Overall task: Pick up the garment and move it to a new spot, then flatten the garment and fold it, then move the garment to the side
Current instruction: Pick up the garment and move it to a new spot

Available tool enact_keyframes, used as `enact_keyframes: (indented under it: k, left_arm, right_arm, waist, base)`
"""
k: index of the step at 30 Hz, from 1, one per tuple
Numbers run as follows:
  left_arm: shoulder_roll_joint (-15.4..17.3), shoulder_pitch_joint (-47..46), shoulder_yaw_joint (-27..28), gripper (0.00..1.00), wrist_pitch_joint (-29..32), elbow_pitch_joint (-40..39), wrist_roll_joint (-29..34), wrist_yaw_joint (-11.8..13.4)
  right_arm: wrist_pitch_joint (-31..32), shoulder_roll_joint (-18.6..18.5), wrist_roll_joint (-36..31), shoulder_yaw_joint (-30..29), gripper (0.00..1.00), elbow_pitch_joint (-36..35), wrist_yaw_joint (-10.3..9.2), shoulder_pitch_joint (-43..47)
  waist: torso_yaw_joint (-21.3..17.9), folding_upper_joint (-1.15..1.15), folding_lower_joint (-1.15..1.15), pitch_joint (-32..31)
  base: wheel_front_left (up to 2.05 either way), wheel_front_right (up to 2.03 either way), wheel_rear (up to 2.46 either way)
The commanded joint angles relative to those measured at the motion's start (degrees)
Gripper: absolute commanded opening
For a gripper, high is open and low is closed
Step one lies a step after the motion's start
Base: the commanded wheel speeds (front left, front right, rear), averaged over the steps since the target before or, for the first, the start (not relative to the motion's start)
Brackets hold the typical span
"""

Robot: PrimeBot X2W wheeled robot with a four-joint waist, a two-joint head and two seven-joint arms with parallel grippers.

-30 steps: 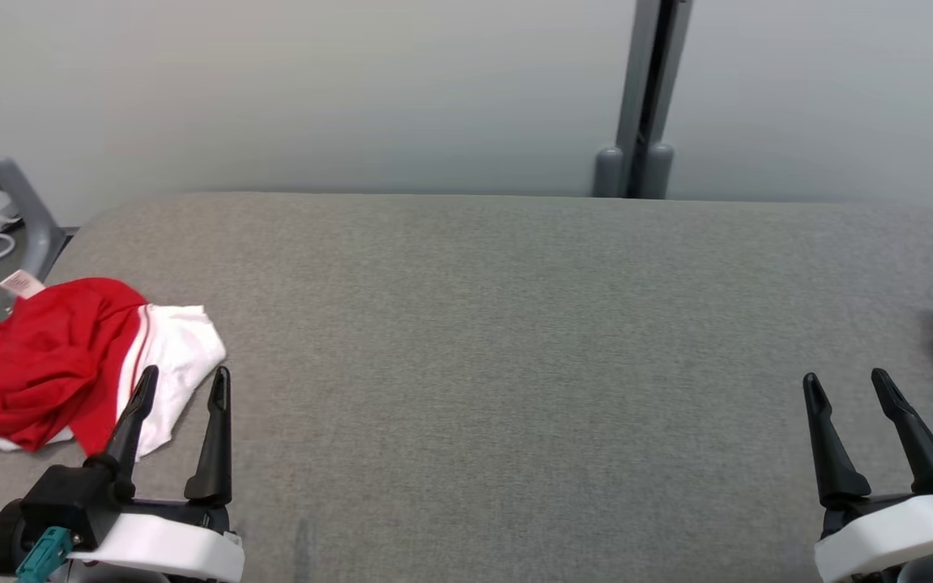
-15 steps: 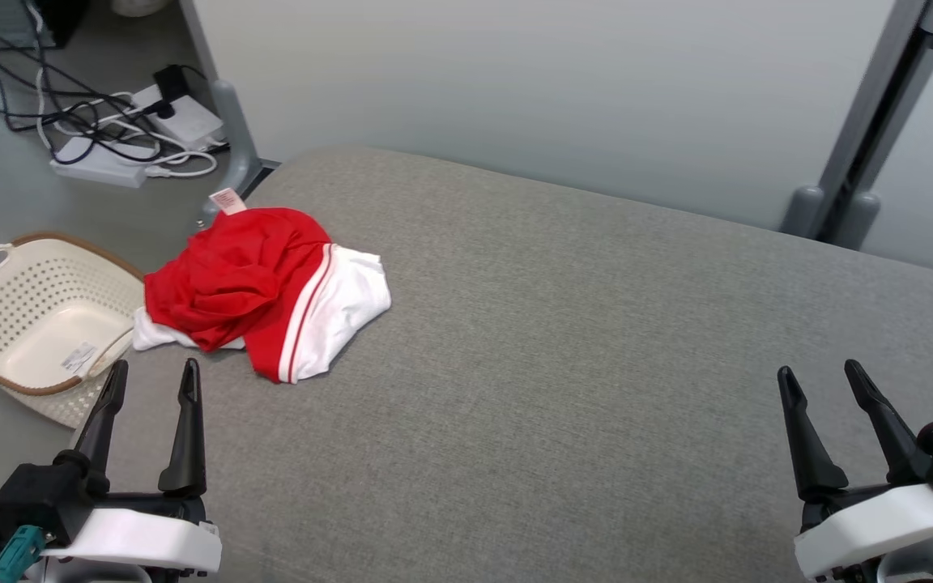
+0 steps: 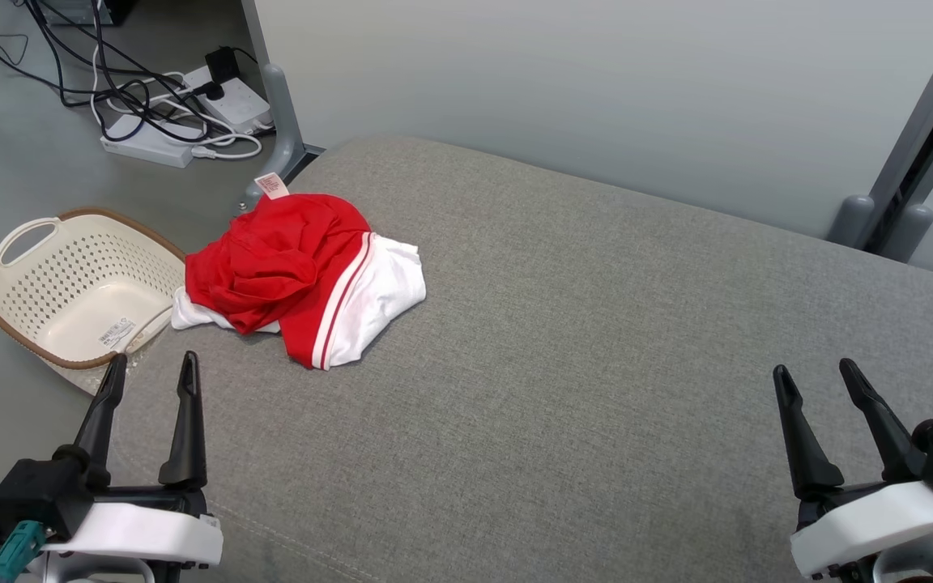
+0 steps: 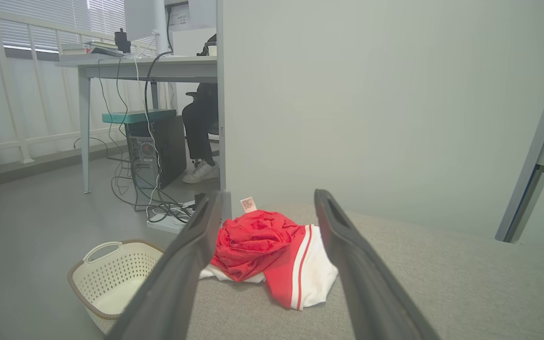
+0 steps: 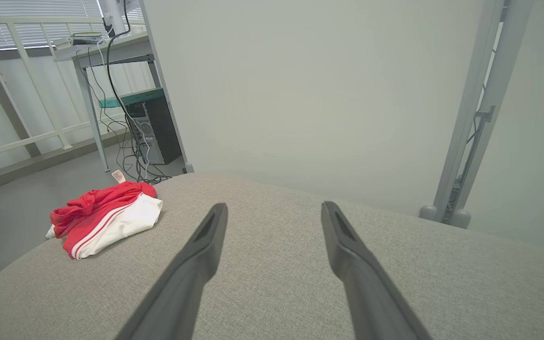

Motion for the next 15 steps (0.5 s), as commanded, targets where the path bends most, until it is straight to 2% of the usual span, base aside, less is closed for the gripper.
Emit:
enact_keyframes:
  k: [1, 10, 15]
  left_arm:
    - [0.1, -0.9, 0.2, 1.00, -0.2, 0.1, -0.2, 0.1]
    - [0.2, -4.9, 1.1, 1.00, -0.7, -0.8, -0.6, 0.3]
    - [-0.6, -10.9, 0.8, 1.00, -0.4, 3.4, -2.7, -1.6]
  right_arm:
    - [-0.3, -0.1, 0.2, -0.2, 1.00, 0.0, -0.02, -0.2]
    - [1.3, -1.2, -0.4, 1.9, 1.00, -1.1, -0.02, -3.0]
    - [2.6, -2.3, -1.1, 2.5, 1.00, -2.7, -0.02, -6.0]
  waist:
    - [0.0, 0.00, 0.00, 0.1]
    - [-3.6, 0.00, 0.00, 4.3]
    - [-6.8, 0.00, 0.00, 10.1]
  base:
    - [0.00, 0.00, 0.00]
    - [0.00, 0.00, 0.00]
    - [0.00, 0.00, 0.00]
